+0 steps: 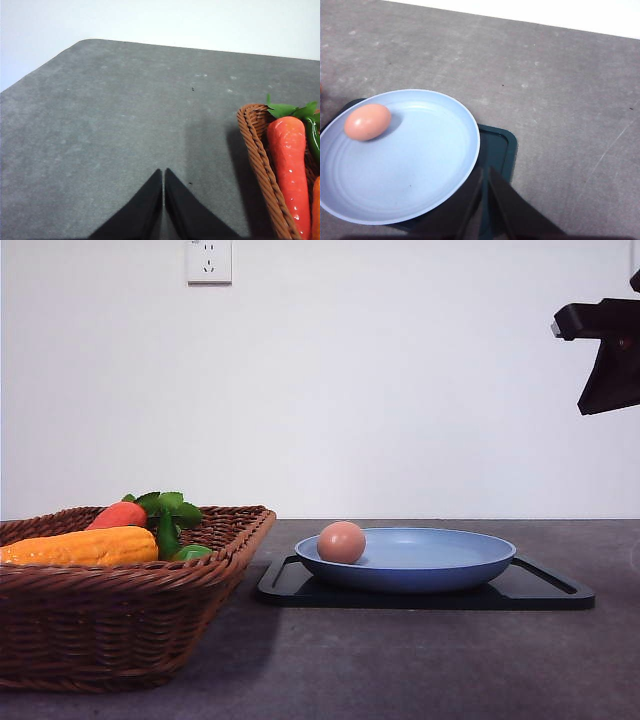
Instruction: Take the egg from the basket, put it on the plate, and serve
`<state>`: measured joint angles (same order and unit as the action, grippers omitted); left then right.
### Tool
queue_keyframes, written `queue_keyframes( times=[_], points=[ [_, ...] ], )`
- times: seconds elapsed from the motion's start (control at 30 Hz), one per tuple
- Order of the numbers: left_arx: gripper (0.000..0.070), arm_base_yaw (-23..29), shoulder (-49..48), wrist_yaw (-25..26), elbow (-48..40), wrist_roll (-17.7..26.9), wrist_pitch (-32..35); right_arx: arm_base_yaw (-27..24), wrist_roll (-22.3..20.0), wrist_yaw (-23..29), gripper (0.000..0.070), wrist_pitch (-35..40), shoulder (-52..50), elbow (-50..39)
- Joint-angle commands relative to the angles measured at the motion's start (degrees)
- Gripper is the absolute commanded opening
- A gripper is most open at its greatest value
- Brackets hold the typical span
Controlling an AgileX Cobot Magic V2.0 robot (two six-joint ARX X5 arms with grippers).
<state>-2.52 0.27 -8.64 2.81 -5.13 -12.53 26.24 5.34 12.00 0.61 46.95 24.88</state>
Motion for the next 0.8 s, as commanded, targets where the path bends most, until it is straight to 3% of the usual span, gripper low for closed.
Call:
queue_keyframes(
  times=[0.0, 0.23, 0.6, 0.77],
  points=[
    [0.0000, 0.0, -0.1, 0.0, -0.4, -0.1, 0.4, 0.4, 0.4, 0.1, 0.0000, 0.2, -0.8, 0.3],
    [0.0000, 0.0, -0.1, 0.0, -0.4, -0.1, 0.4, -2.0, -1.7, 3.2, 0.0000, -0.3, -13.0, 0.2],
    [0.0000, 0.0, -0.1, 0.0, -0.4, -0.1, 0.4, -15.8, -1.8, 2.7, 0.0000, 3.0, -33.6, -8.8],
    [0.0000, 0.0, -0.1, 0.0, -0.4, -0.1, 0.4, -20.0, -1.2, -5.3, 0.0000, 2.8, -40.5, -16.3]
  ],
)
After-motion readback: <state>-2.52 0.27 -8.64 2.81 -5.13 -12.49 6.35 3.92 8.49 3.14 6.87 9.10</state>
